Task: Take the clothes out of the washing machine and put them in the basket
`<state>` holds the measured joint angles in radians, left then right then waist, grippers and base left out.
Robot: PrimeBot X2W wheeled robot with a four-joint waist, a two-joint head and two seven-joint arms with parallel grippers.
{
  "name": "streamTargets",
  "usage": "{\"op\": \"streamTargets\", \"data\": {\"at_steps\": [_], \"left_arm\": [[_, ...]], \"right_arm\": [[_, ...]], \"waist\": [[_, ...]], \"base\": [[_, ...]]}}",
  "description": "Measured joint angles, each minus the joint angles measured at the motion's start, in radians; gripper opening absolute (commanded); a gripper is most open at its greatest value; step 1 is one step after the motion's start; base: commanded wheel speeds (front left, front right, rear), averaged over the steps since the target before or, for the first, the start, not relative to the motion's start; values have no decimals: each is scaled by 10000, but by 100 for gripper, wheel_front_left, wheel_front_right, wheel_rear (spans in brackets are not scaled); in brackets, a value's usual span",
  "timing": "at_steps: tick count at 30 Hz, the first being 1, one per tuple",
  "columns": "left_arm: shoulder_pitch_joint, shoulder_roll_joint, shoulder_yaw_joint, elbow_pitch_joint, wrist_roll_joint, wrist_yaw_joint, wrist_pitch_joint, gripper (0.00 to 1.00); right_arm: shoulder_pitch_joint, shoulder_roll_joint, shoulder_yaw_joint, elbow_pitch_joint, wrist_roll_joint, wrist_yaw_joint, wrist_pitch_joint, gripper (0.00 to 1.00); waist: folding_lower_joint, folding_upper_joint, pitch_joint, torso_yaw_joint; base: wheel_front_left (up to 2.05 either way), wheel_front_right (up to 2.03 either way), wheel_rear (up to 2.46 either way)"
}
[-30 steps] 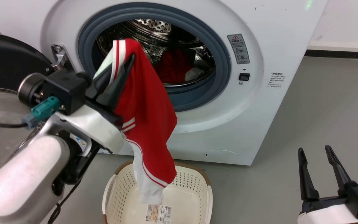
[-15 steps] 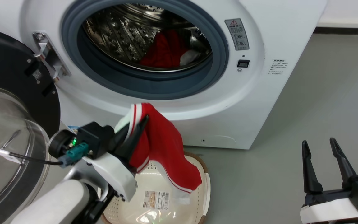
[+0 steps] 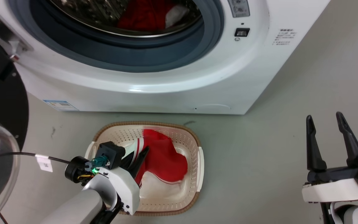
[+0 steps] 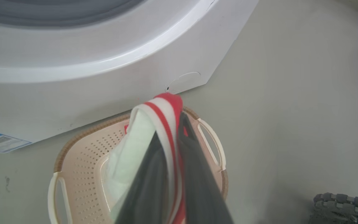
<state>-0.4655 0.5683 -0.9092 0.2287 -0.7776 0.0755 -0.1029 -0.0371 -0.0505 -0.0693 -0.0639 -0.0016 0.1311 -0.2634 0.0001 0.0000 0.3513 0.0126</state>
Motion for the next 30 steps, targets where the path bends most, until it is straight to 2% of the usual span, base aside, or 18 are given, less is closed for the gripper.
{"op": "streamTargets", "data": {"at_steps": [9,16,23,26,30], "left_arm": [[-763,-1200,-270,3538,-132,-991,-330,0],[-2181,-2456,-481,6284,-117,-1638,-307,0],[-3585,-3166,-688,8792,25,-1812,58,0],[-3987,-3239,-834,9674,192,-1722,270,0],[-4378,-3321,-1101,10126,485,-1630,297,0]], "right_arm": [[-620,-2,13,-136,23,0,0,100],[-1267,-4,0,-290,125,0,0,100],[-1894,-4,102,-416,278,0,0,100],[-2040,-4,121,-487,341,0,0,100],[-2130,-4,117,-556,403,0,0,100]], "waist": [[1,0,1208,-450],[1,0,2369,-682],[1,0,3606,-972],[1,0,4054,-1141],[1,0,4511,-1360]], "base": [[0,0,0],[0,0,0],[0,0,0],[0,0,0],[0,0,0]]}}
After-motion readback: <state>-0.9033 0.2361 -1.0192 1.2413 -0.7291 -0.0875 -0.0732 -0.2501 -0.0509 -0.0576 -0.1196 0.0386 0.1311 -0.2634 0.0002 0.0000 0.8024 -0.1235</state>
